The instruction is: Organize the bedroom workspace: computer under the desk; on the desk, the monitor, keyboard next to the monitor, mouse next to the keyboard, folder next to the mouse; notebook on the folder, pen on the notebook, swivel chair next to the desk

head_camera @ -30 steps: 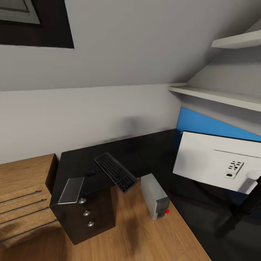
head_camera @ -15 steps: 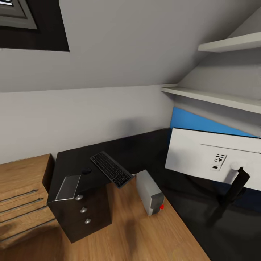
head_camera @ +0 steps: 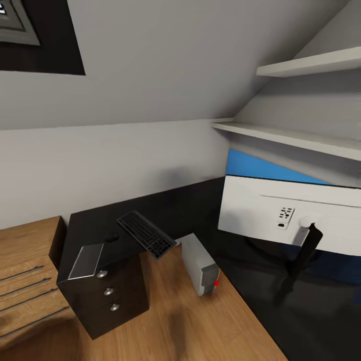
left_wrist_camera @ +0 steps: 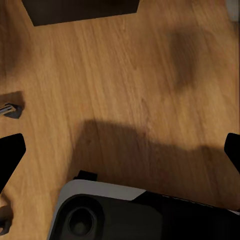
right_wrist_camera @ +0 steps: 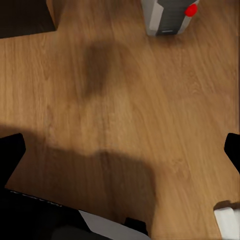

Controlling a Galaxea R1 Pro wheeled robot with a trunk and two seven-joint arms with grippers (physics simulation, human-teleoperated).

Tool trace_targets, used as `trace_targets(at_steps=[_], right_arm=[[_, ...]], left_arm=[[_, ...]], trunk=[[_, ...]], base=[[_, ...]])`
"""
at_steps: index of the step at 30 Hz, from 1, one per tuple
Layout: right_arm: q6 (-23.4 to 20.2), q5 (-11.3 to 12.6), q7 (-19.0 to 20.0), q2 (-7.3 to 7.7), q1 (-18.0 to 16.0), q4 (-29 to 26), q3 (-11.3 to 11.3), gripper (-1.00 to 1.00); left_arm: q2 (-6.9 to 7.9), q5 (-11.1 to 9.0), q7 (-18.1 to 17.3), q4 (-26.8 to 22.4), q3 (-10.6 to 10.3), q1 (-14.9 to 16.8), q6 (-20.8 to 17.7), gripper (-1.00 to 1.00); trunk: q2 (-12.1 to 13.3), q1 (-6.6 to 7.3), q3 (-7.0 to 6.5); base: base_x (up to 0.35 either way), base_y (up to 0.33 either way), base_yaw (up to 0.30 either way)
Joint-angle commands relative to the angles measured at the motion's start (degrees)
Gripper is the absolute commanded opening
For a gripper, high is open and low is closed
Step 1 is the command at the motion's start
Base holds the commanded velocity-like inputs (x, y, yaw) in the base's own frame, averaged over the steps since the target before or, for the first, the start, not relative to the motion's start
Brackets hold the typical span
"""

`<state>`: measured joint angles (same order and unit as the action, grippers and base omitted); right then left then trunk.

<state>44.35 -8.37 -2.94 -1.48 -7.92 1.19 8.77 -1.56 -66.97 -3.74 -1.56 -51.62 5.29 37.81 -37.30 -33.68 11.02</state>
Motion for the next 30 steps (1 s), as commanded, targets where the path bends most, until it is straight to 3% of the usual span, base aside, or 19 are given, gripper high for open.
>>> trace_targets(at_steps=[1, 17, 30], right_arm=[[0.20, -0.33, -0.31, -0.01, -0.08, 0.13, 0.08, 1.00], [0.21, -0.33, -0.31, -0.03, -0.08, 0.12, 0.11, 1.00], [0.13, -0.33, -0.31, -0.10, -0.08, 0.13, 0.11, 1.00]], left_arm=[[-0.02, -0.59, -0.39, 0.07, -0.23, 0.03, 0.15, 1.00], [-0.02, -0.61, -0.39, 0.07, -0.23, 0.02, 0.16, 1.00], [-0.02, -0.62, -0.39, 0.07, -0.23, 0.04, 0.07, 1.00]], trunk=[[-0.07, -0.02, 0.02], [-0.07, -0.02, -0.69], [-0.07, -0.02, -0.70]], base=[[-0.002, 0.000, -0.172], [-0.109, -0.118, -0.177], [-0.012, -0.013, -0.242]])
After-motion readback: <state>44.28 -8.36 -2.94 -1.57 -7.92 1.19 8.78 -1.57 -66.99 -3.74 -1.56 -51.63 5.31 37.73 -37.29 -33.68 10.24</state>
